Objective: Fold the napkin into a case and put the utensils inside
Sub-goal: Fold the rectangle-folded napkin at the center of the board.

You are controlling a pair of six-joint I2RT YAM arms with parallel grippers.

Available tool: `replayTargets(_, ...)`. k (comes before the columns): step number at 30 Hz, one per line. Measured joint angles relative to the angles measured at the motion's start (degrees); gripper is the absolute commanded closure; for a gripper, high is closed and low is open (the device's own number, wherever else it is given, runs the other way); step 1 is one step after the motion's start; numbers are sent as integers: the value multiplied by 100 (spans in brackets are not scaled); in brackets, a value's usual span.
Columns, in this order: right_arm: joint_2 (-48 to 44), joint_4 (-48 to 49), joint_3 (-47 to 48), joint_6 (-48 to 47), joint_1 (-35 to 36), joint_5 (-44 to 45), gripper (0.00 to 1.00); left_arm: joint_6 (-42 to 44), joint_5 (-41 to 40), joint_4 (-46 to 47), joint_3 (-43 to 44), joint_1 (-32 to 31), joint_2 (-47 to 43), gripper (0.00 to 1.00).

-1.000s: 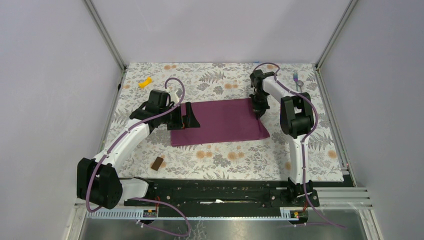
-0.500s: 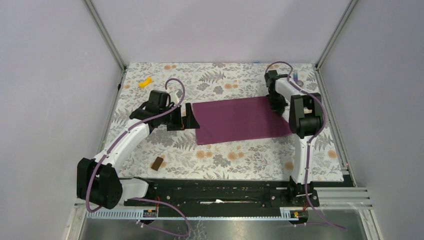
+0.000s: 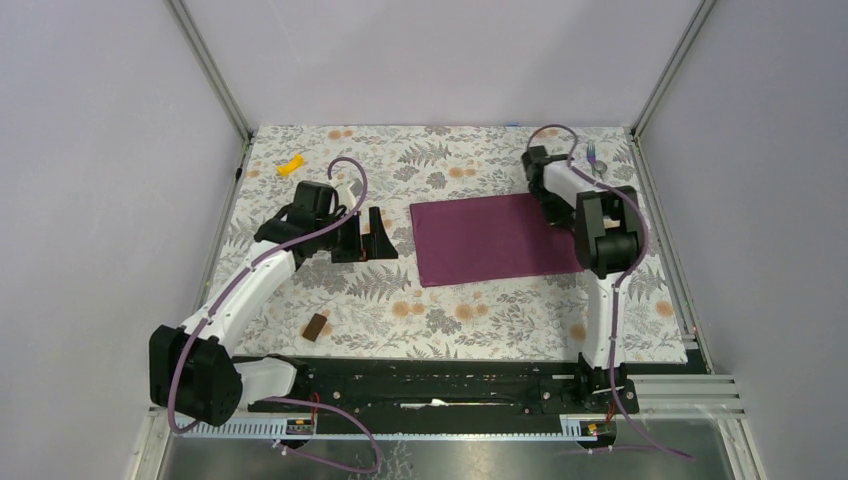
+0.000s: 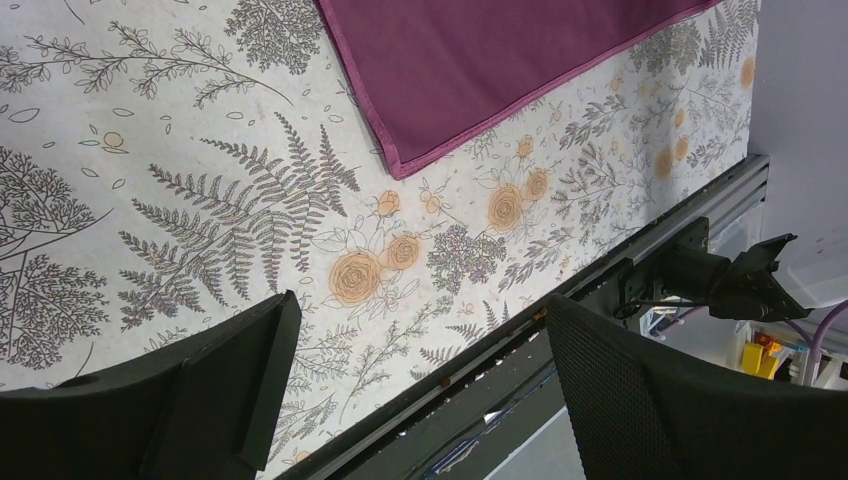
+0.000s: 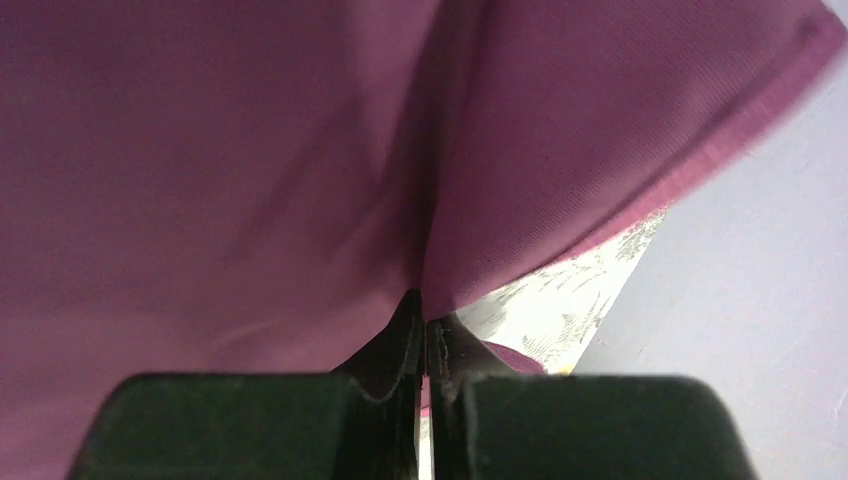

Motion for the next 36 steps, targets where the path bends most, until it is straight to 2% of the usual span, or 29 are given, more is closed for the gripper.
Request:
replayTargets(11, -20, -1117, 356, 1226, 1971, 103, 100, 26, -4, -175, 44, 0, -284, 1)
replayTargets(21, 597, -1646, 1670, 1558, 3348, -378, 100, 24, -31, -208, 44, 0, -413, 1)
replayTargets(36, 807, -1440, 2457, 1541, 3510, -2229, 100, 2, -136, -216, 44, 0, -634, 1)
